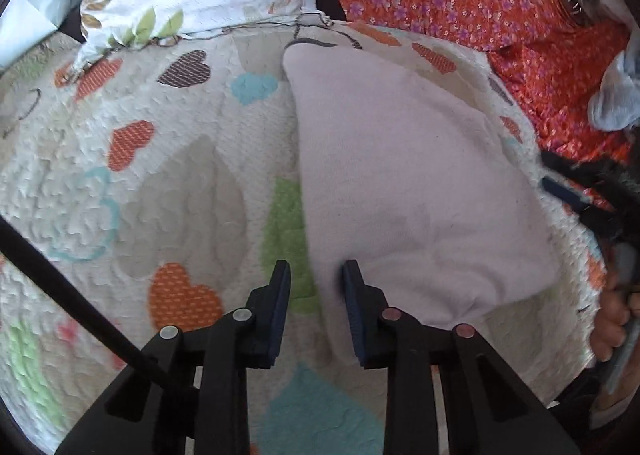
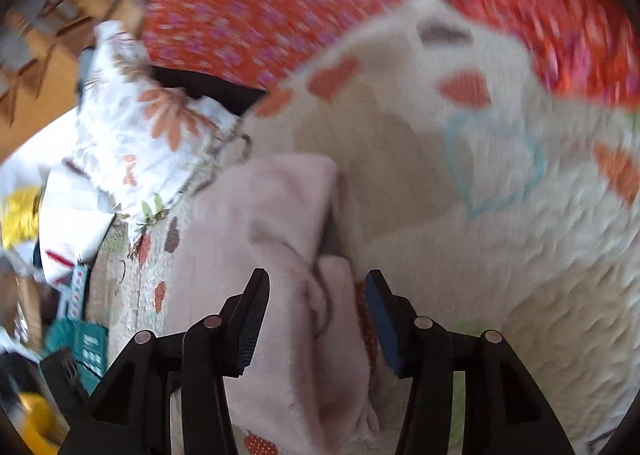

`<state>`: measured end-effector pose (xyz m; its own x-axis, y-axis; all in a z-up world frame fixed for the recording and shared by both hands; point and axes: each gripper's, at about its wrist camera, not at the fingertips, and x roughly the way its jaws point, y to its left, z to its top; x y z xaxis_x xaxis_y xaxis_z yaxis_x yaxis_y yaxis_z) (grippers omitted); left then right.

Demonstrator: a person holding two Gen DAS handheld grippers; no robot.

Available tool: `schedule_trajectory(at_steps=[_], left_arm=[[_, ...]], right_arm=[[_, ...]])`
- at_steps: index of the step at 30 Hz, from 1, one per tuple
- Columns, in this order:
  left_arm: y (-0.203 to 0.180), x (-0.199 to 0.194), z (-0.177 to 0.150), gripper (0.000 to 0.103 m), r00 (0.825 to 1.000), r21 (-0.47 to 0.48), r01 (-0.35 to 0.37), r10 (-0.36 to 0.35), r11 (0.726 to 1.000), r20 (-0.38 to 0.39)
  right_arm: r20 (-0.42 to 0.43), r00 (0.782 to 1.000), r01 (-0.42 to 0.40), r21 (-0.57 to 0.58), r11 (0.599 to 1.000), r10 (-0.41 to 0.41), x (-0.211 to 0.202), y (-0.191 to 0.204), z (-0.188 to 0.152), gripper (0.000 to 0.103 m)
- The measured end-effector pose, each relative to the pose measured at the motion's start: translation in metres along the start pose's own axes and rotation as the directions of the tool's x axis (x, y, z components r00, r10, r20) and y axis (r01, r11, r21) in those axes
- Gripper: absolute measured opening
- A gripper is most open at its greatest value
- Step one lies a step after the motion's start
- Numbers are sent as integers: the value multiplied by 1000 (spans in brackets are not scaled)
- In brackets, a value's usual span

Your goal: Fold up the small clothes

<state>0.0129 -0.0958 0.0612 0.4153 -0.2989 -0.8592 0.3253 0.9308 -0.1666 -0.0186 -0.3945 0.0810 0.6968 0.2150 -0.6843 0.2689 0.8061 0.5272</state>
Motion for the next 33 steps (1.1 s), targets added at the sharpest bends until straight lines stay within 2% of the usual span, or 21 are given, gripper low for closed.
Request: schedule_trajectory(at_steps=[3, 4, 6, 8, 9, 10, 12, 14, 18, 21, 23, 24, 26, 29, 32, 33], left_arm=[[6, 5, -1, 26, 1000, -13, 0, -1, 1000, -22], [6, 6, -1, 26, 1000, -15, -1, 1, 1000, -26], [4, 7, -2, 26, 1000, -11, -9, 8, 1000, -27], [2, 7, -3, 26, 999, -3, -19, 19, 1000, -26], [1, 7, -4, 26, 999, 0, -22, 22, 1000, -25], [0, 8, -5, 26, 999, 1, -19, 19, 1000, -26], [1, 7, -6, 26, 1000, -2, -9, 8, 1000, -28], [1, 8, -6, 26, 1000, -7, -3, 2, 1000, -29], [2, 11, -4, 26, 999, -25, 9, -10, 1000, -38], [1, 13, -4, 26, 999, -25, 5, -6, 1000, -39], [0, 11, -4, 27, 999, -15, 8, -9, 1000, -31], [-1, 9, -4, 27, 1000, -9, 7, -7, 1000, -25], [1, 4, -4, 30, 1000, 0, 2, -2, 1000, -5], [4, -7, -5, 33, 999, -3, -14, 15, 1000, 31], [9, -25, -7, 42, 993, -4, -69, 69, 998, 100], [9, -33, -9, 43, 985, -1, -102, 101, 995, 137]], right_arm=[[30, 999, -27, -101, 994, 30, -14, 22, -8, 55], [10, 998, -61, -121, 991, 63, -12, 28, -9, 54], [-55, 989, -145, -110, 983, 139, -1, 32, -14, 47], [-107, 981, -170, -81, 982, 161, 12, 29, -17, 47], [-141, 979, -159, -68, 985, 148, 21, 26, -18, 47], [-171, 980, -111, -55, 992, 100, 32, 21, -19, 44], [-188, 982, 1, -9, 1000, -2, 42, 4, -20, 29], [-142, 990, -11, 44, 999, 17, 35, 2, -14, 29], [12, 999, -45, -38, 998, 46, 20, 32, 4, 31], [-24, 997, -76, -47, 996, 75, 47, 38, 14, 36], [-68, 997, 33, -27, 999, -35, 69, 26, 14, 36], [-54, 995, 83, -9, 997, -83, 72, 21, 12, 36], [-32, 994, 105, -15, 994, -106, 68, 23, 15, 36], [25, 991, 133, -109, 985, -131, 50, 42, 15, 43], [53, 987, 157, -166, 973, -150, 35, 48, 6, 45], [56, 986, 166, -181, 969, -158, 31, 49, 2, 46]])
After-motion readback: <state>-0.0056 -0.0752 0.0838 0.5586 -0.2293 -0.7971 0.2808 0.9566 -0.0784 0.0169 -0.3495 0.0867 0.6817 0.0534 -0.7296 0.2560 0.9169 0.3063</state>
